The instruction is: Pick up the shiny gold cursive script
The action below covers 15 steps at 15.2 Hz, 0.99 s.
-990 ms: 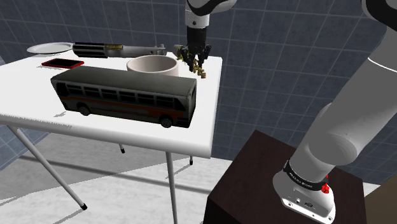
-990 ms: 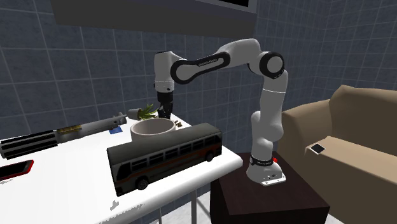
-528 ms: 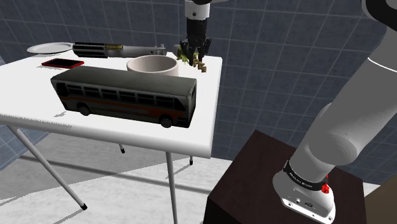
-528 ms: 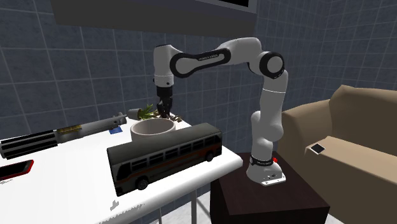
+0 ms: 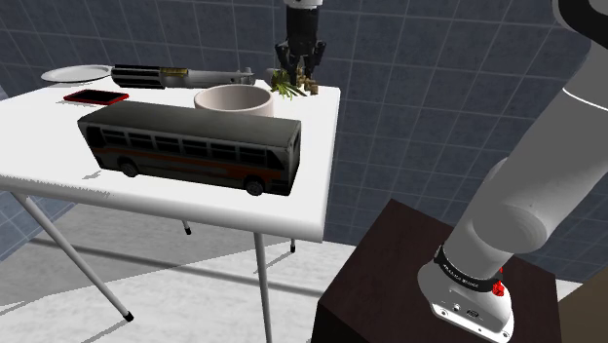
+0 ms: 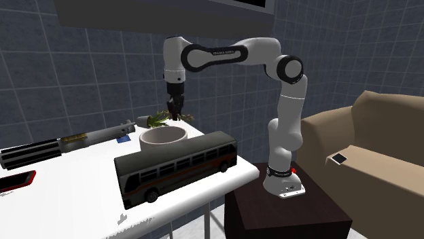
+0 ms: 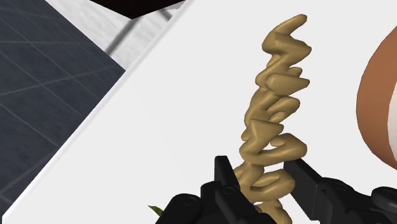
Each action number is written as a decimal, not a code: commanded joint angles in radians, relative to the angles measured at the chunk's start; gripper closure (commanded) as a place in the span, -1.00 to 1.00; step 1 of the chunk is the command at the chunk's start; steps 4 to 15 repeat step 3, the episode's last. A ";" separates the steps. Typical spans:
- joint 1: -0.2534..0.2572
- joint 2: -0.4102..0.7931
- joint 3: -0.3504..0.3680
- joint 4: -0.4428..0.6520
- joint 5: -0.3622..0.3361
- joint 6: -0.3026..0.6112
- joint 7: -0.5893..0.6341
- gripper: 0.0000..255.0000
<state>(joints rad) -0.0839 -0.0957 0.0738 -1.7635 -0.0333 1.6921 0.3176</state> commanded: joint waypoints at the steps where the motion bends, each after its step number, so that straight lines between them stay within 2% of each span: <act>1: 0.000 0.007 0.000 0.036 0.000 -0.030 -0.001 1.00; 15: 0.000 0.007 0.000 0.039 0.000 -0.032 -0.001 1.00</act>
